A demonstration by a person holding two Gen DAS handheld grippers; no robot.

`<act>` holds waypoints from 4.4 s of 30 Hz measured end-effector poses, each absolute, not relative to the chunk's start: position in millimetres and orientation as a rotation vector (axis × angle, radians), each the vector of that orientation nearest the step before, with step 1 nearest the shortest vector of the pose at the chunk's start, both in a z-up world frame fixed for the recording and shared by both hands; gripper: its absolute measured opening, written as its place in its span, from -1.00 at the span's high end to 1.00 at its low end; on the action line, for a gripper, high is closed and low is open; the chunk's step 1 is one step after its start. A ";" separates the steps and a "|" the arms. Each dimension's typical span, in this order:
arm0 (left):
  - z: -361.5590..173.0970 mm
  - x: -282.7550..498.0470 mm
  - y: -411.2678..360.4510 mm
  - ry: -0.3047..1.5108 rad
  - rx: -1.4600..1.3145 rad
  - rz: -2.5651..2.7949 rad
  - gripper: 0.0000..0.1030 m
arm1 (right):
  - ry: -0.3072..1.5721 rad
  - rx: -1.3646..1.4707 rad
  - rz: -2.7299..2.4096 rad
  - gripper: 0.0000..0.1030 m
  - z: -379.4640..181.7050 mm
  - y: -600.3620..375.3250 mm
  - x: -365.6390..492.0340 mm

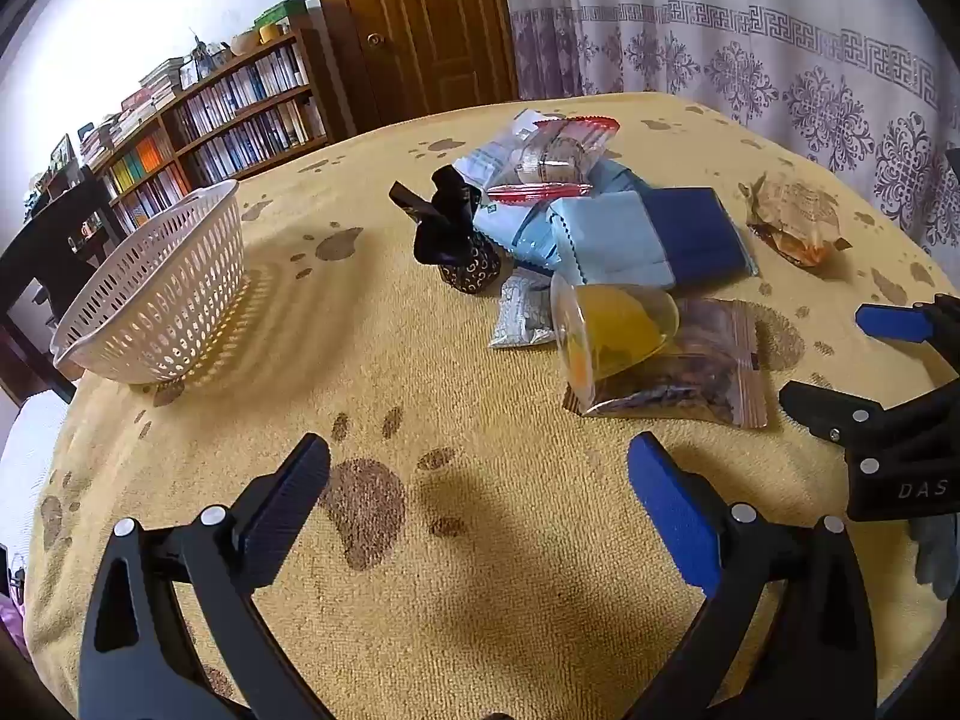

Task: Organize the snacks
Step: 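Move the left tool toward the black-wrapped chocolate ball, then grasp the black-wrapped chocolate ball with the left tool, then carry the chocolate ball into the white basket while the right tool grasps the jelly cup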

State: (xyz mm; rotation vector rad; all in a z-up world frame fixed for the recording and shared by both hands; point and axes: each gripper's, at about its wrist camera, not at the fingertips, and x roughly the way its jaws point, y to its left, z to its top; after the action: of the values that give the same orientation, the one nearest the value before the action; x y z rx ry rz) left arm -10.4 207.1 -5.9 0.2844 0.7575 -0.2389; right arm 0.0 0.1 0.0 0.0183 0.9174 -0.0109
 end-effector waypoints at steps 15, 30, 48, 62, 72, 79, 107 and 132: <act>-15.5 -5.3 211.2 0.777 0.257 -0.248 -0.95 | 0.918 0.015 -0.012 -0.91 0.0 0.0 0.1; -2.7 -4.6 231.7 0.802 0.185 -0.261 -0.95 | 0.894 0.040 0.039 -0.91 5.2 -0.6 -5.0; 40.5 38.0 234.6 0.726 0.160 -0.233 -0.95 | 0.846 0.078 0.181 -0.91 21.5 16.5 -18.1; 12.6 96.5 210.7 0.811 0.129 -0.298 -0.43 | 0.832 0.078 0.216 -0.91 23.8 20.5 -19.8; -4.7 118.7 212.1 0.861 0.039 -0.360 0.26 | 0.831 0.071 0.237 -0.91 20.8 25.1 -20.2; 0.7 115.1 222.8 0.828 0.005 -0.371 0.39 | 0.825 0.059 0.259 -0.91 20.9 31.6 -22.4; 70.0 78.2 306.8 0.673 -0.044 -0.294 0.39 | 0.812 0.000 0.339 0.00 40.4 134.0 43.0; 91.3 89.3 373.0 0.604 -0.125 -0.117 0.39 | 0.801 0.052 0.303 0.47 54.7 133.4 48.0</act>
State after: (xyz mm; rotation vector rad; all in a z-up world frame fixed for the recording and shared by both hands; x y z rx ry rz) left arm 89.3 373.0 91.3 -0.1251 0.6040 -0.1165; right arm 48.0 133.4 54.7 0.0522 0.8015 0.3034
